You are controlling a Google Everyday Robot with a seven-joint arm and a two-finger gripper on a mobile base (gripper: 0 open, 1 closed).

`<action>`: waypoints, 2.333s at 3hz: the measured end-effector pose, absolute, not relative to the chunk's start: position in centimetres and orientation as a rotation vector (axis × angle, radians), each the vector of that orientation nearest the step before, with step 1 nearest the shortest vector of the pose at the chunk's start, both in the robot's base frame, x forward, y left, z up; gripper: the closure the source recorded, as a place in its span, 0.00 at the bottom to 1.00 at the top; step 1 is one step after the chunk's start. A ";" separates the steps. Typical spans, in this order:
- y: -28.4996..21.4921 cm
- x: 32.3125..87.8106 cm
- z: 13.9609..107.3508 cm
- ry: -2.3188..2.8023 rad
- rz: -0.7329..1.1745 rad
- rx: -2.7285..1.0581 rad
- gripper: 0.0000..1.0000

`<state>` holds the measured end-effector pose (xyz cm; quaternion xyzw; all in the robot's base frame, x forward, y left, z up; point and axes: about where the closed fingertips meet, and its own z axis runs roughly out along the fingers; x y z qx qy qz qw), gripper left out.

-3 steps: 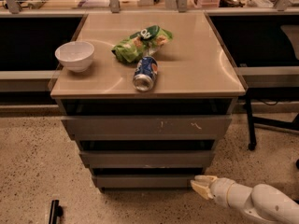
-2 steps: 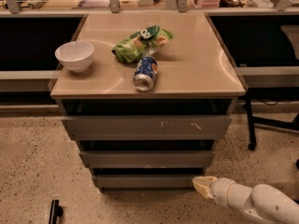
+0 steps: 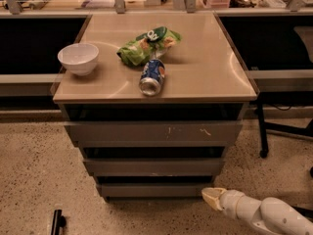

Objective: Open bottom drawer

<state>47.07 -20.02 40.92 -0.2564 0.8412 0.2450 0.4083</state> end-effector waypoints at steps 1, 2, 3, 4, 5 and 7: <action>-20.5 47.8 37.8 2.069 0.660 -0.671 1.00; -21.3 51.1 32.9 2.006 0.736 -0.738 1.00; -21.8 51.7 33.0 2.002 0.726 -0.732 1.00; -21.6 51.8 32.9 2.001 0.725 -0.722 1.00; -21.4 53.3 31.4 1.982 0.715 -0.649 1.00; -21.1 56.6 28.3 1.967 0.675 -0.547 1.00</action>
Offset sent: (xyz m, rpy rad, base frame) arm 0.0392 -0.0228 -0.0855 0.1029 -0.0763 0.1420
